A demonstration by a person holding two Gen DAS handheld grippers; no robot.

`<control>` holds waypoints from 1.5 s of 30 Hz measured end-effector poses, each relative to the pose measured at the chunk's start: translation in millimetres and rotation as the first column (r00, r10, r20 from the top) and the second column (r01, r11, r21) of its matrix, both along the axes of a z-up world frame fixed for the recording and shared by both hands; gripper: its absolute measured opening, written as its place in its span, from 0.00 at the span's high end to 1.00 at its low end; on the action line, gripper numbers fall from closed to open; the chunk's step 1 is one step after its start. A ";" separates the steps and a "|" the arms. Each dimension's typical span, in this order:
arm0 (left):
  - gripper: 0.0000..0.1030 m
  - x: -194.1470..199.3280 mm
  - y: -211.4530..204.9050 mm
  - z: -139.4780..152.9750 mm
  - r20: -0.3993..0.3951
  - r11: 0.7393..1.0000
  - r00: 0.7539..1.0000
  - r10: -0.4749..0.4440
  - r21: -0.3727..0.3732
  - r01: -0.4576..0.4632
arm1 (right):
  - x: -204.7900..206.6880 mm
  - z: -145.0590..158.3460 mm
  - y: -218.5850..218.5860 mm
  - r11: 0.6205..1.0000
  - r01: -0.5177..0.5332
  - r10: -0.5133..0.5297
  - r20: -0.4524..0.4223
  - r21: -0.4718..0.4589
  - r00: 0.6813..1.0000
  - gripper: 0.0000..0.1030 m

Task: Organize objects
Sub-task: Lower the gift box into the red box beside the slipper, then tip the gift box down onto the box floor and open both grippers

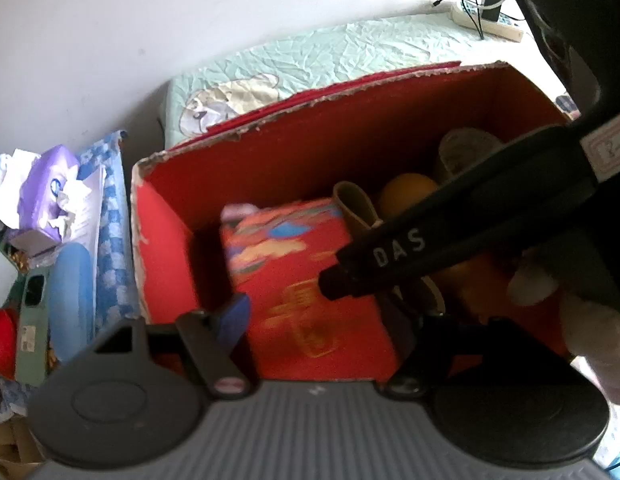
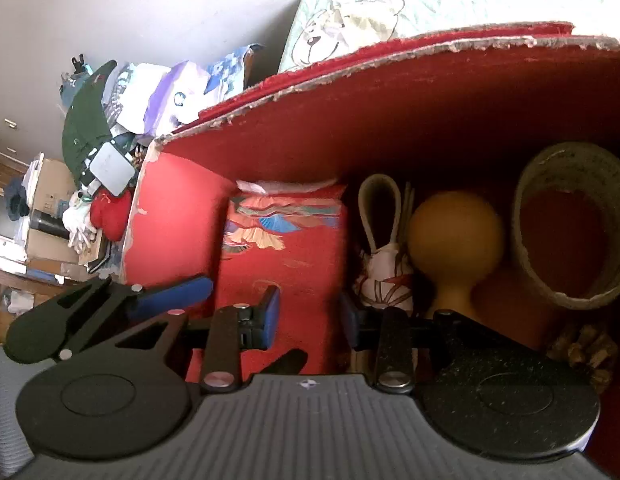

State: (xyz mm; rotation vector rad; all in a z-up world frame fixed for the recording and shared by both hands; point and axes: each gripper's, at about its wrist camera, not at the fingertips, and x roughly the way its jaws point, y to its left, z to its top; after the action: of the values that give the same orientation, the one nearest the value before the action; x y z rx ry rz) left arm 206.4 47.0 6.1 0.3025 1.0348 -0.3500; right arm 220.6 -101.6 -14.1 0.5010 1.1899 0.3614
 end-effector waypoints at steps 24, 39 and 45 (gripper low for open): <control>0.41 1.7 1.0 2.9 0.038 0.999 0.999 0.038 -0.024 -0.037 | -1.9 2.9 -23.0 0.983 0.167 -0.167 -0.013 0.078 0.986 0.87; 0.43 0.9 -6.1 1.8 0.025 0.999 0.999 0.023 -0.040 -0.022 | 29.8 -11.0 -5.6 0.994 0.106 -0.107 -0.065 -0.014 0.992 0.85; 0.43 2.9 -4.9 -2.1 0.015 0.999 0.999 0.039 -0.028 -0.039 | 33.6 -11.8 2.3 0.998 0.060 -0.061 -0.030 -0.034 0.998 0.86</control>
State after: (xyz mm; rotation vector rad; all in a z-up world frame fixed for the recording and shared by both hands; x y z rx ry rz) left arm 209.3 42.0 4.0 0.2593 1.0187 -0.3261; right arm 254.2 -99.3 -25.9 0.5145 1.2062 0.2823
